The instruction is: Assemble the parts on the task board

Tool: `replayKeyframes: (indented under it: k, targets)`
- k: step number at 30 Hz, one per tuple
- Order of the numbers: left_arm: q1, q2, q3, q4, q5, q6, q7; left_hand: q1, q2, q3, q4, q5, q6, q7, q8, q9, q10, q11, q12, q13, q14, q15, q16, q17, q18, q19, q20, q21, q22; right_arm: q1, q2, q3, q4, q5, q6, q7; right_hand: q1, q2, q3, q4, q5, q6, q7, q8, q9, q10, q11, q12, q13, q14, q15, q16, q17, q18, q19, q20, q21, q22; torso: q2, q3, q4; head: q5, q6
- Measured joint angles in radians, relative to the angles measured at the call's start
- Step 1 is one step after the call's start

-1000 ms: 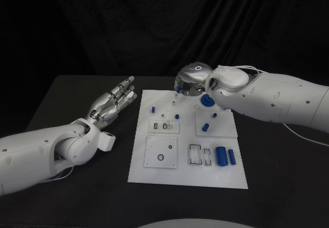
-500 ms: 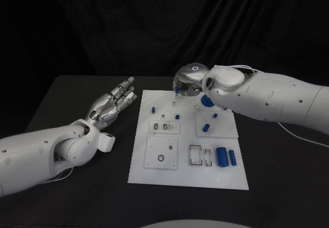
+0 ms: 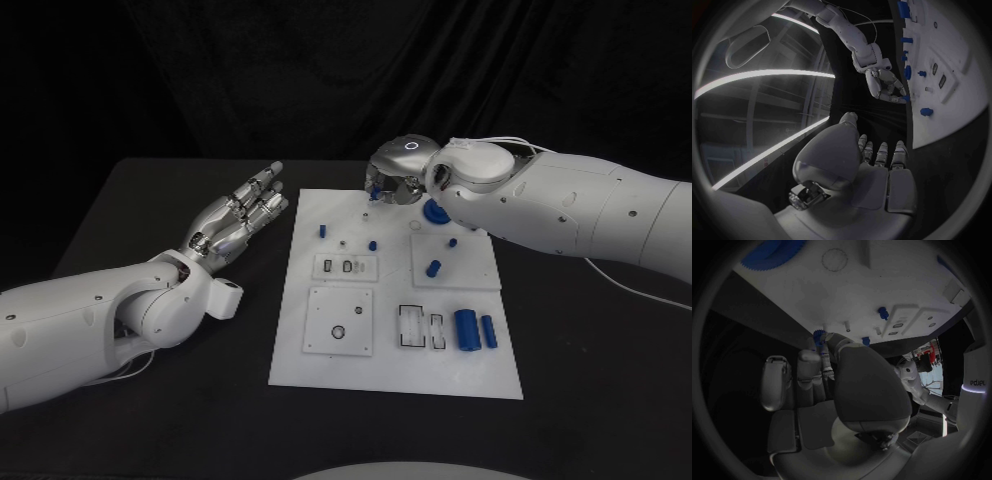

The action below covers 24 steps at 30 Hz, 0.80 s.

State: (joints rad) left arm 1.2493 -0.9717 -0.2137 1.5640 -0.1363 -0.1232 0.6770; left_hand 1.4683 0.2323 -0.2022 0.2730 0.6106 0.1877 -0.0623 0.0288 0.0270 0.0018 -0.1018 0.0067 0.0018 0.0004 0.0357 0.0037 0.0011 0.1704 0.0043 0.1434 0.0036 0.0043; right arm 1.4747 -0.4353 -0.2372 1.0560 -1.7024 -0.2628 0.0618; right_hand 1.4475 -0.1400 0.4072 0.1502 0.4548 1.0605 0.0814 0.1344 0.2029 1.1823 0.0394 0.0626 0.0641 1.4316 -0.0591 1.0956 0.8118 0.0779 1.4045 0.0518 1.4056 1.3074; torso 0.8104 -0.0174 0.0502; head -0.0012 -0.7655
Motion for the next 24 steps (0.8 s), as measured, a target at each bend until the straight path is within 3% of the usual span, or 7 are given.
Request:
replayKeyframes:
  k: [24]
  targets:
    - [0.000, 0.007, 0.000, -0.011, 0.000, 0.009, 0.000, 0.000, 0.000, 0.003, -0.003, 0.000, 0.004, 0.004, 0.000, 0.001, 0.004, 0.003, 0.000, 0.000, 0.000, 0.000, 0.000, 0.000, 0.000, 0.000, 0.000, 0.000, 0.000, -0.012, 0.009, 0.003, -0.006, 0.002, -0.008, 0.003, -0.004, 0.004, 0.003, 0.003, 0.000, -0.009, -0.002, -0.008, -0.001, -0.018, 0.000, 0.000, 0.000, -0.003, 0.003, 0.000, 0.000, 0.000, 0.000, 0.000, 0.000, 0.001, 0.001, -0.0006, -0.0001, 0.000, -0.005]
